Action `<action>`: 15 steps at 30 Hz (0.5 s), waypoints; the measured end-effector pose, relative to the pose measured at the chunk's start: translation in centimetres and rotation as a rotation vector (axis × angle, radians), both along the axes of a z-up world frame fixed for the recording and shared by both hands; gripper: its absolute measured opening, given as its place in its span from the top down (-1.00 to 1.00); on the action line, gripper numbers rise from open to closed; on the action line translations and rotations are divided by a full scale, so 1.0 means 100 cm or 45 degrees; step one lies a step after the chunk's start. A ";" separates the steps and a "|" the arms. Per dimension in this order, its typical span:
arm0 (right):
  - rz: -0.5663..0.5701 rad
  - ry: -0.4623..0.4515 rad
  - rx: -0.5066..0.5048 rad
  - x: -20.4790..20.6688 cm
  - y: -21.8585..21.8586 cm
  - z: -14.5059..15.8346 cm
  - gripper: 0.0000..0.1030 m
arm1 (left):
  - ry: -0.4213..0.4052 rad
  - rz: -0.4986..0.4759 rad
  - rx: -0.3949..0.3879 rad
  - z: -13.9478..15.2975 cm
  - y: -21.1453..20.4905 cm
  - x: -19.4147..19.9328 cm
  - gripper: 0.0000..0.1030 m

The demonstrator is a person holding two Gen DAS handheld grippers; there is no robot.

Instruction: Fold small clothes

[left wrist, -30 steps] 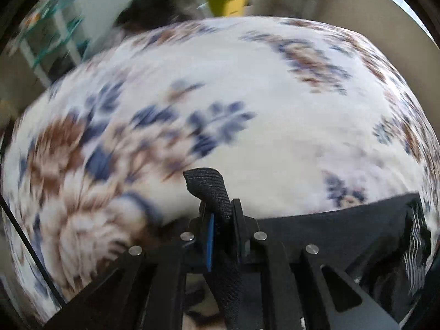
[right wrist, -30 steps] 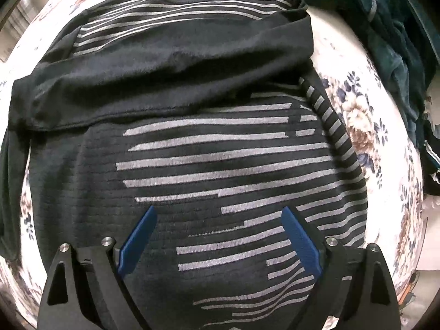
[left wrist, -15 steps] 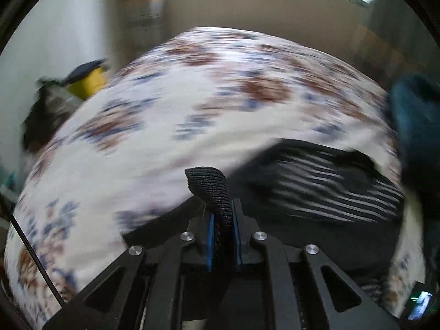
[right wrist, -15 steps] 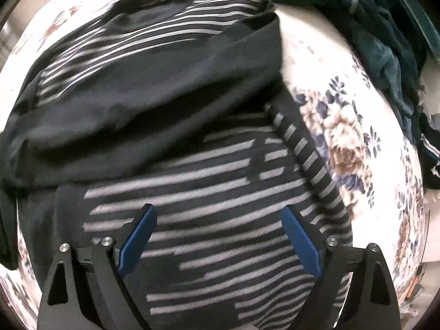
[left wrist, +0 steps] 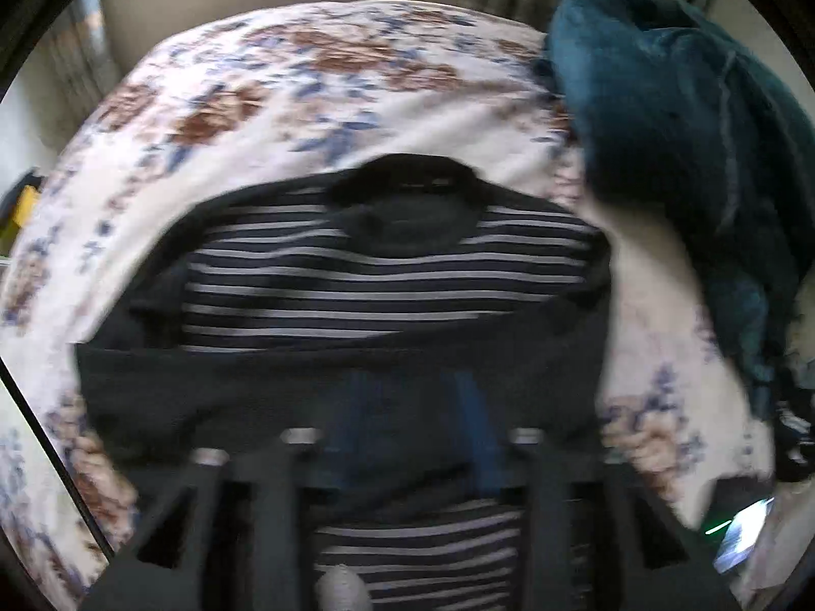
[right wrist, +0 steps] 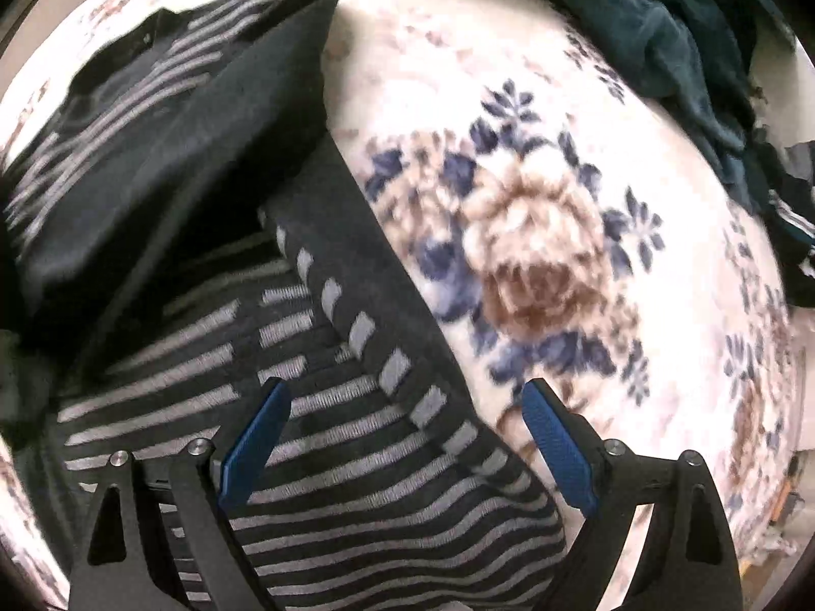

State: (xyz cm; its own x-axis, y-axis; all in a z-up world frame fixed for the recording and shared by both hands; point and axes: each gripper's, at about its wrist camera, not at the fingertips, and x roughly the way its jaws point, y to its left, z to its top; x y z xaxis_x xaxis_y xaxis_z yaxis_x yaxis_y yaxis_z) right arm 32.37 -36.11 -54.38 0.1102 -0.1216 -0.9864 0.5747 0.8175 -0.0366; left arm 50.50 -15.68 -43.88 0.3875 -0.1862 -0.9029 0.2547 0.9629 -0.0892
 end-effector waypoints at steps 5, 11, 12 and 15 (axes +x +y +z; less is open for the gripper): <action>0.047 -0.168 0.234 0.027 -0.003 0.017 -0.81 | -0.147 0.220 0.217 0.005 0.088 -0.003 -0.69; 0.246 -0.251 0.319 0.101 0.035 0.023 -0.81 | -0.097 0.488 0.425 -0.018 0.183 -0.013 -0.69; 0.277 -0.254 0.307 0.113 0.041 0.021 -0.81 | -0.071 0.532 0.437 -0.023 0.194 -0.017 -0.69; 0.366 -0.184 0.303 0.150 0.061 0.005 -0.80 | -0.023 0.622 0.455 -0.033 0.215 -0.025 -0.69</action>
State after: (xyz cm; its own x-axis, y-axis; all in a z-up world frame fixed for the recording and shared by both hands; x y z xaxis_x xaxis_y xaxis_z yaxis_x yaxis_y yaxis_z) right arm 47.42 -30.02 -53.85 0.2464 0.1647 -0.9551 0.3063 0.9217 0.2380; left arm 47.99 5.83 -47.16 0.3678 0.3306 -0.8692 -0.2264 0.9384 0.2612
